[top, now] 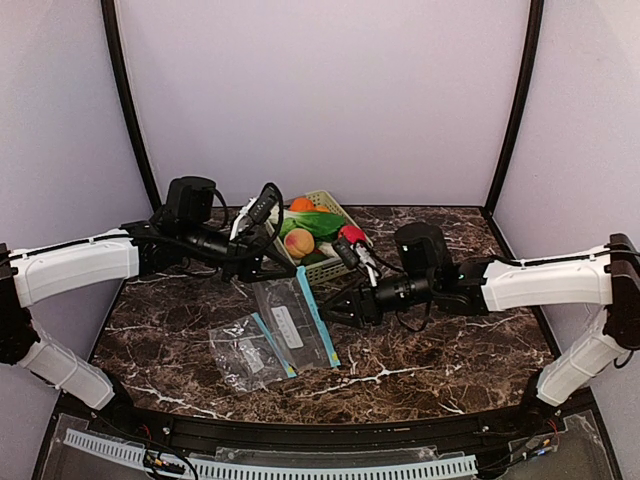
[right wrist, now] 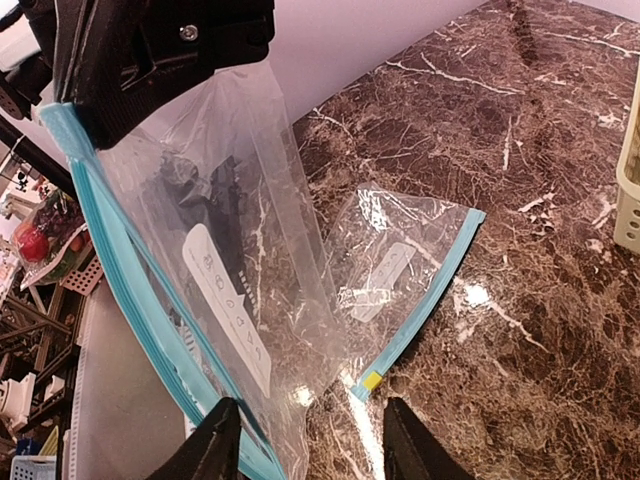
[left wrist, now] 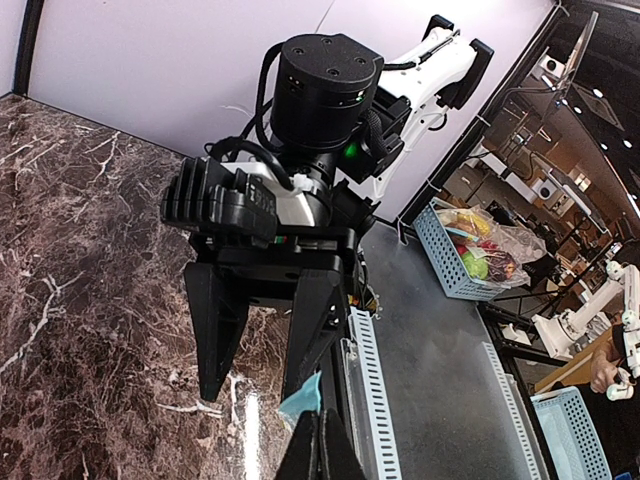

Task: Place the food in the zip-top bag and seal the zipper
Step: Pass from the left arm to the right

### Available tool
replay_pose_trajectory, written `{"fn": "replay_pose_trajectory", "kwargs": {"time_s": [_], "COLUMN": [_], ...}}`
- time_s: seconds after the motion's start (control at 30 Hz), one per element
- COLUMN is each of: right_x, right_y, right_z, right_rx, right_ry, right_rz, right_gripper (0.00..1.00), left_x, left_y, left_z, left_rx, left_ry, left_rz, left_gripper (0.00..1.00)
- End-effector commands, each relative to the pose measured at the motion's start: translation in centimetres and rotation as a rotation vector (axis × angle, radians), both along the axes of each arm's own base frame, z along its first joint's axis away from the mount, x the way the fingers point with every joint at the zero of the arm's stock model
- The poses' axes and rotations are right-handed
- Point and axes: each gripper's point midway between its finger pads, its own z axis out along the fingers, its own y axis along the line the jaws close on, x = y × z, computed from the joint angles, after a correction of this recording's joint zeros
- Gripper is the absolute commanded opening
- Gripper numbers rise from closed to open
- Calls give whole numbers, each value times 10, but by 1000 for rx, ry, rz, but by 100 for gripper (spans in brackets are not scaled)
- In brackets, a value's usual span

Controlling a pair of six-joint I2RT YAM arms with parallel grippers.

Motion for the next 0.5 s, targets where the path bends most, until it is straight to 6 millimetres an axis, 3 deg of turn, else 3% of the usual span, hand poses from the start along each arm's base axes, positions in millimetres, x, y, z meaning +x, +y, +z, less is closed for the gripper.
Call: {"fn": "replay_pose_trajectory", "kwargs": {"time_s": [0.0,0.17,0.47], "right_x": [-1,-5,-26], "right_y": [10,15,21], "right_z": [13,14,18], "right_rx": [38,45,80], "right_ry": [-29,-30,7], "right_rz": [28,61,181], "right_gripper": [43,35,30], "left_x": [-3,-2,1], "left_y": [-1,-2,-1], "left_z": [12,10,6], "left_rx": [-24,-21,-6], "left_ry": [-17,-13,-24], "left_rz": [-20,-18,-4], "left_gripper": [1,1,1]}}
